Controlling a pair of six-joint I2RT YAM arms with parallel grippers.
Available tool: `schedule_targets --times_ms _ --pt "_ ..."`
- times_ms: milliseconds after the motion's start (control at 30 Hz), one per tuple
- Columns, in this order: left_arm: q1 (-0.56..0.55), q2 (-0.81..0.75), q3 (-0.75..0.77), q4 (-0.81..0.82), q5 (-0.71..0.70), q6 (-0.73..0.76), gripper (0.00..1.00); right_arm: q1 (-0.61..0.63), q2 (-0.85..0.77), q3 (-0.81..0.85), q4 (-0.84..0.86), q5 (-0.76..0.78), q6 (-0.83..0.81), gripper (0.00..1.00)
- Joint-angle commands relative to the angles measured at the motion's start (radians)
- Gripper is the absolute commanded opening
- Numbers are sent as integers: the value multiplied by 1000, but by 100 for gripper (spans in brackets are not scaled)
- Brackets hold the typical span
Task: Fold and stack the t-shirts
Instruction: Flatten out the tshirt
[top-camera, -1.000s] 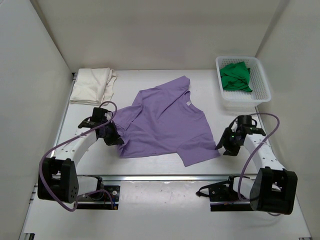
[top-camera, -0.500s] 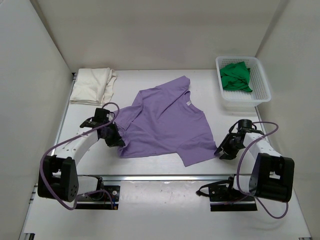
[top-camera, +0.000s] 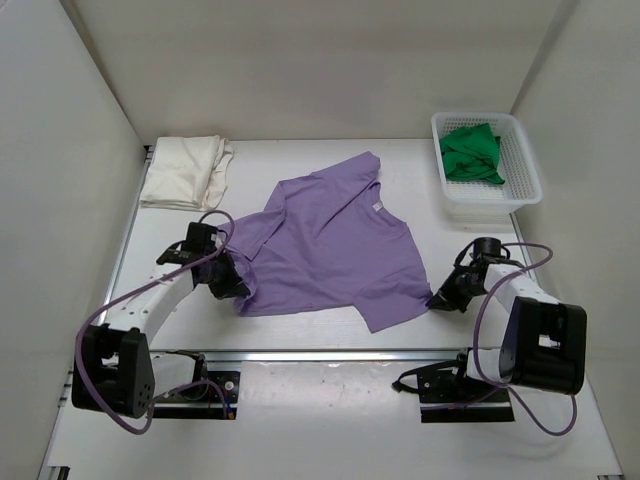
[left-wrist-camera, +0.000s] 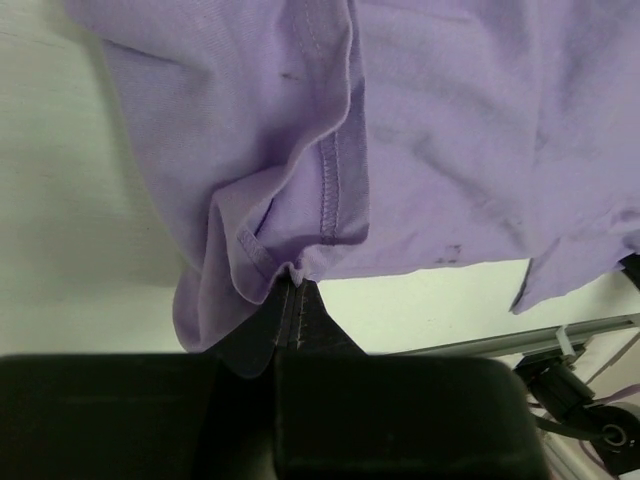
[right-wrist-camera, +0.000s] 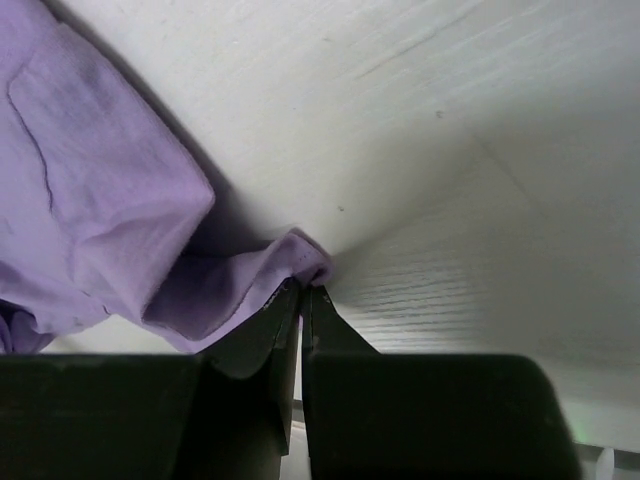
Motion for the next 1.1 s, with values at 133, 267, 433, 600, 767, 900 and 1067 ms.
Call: schedule_targets --times_ms 133,267,433,600,767,900,1067 --pt "-26 -50 176 -114 -45 -50 0 129 -172 71 -80 124 28 0" --pt "-20 -81 398 -254 -65 -56 0 250 -365 287 -287 240 33 0" --pt "49 2 879 -390 -71 -44 0 349 -399 797 -480 426 2 0" --pt "267 381 1849 -615 15 -73 0 422 -174 1502 -632 609 -130 0" --pt "397 281 1548 -285 90 -205 0 796 27 1891 -556 956 -217 1" --pt "325 444 1784 -445 -40 -148 0 408 133 1808 -491 566 -204 0" --pt "262 503 1619 -422 -187 -79 0 337 358 1845 -424 369 -211 0"
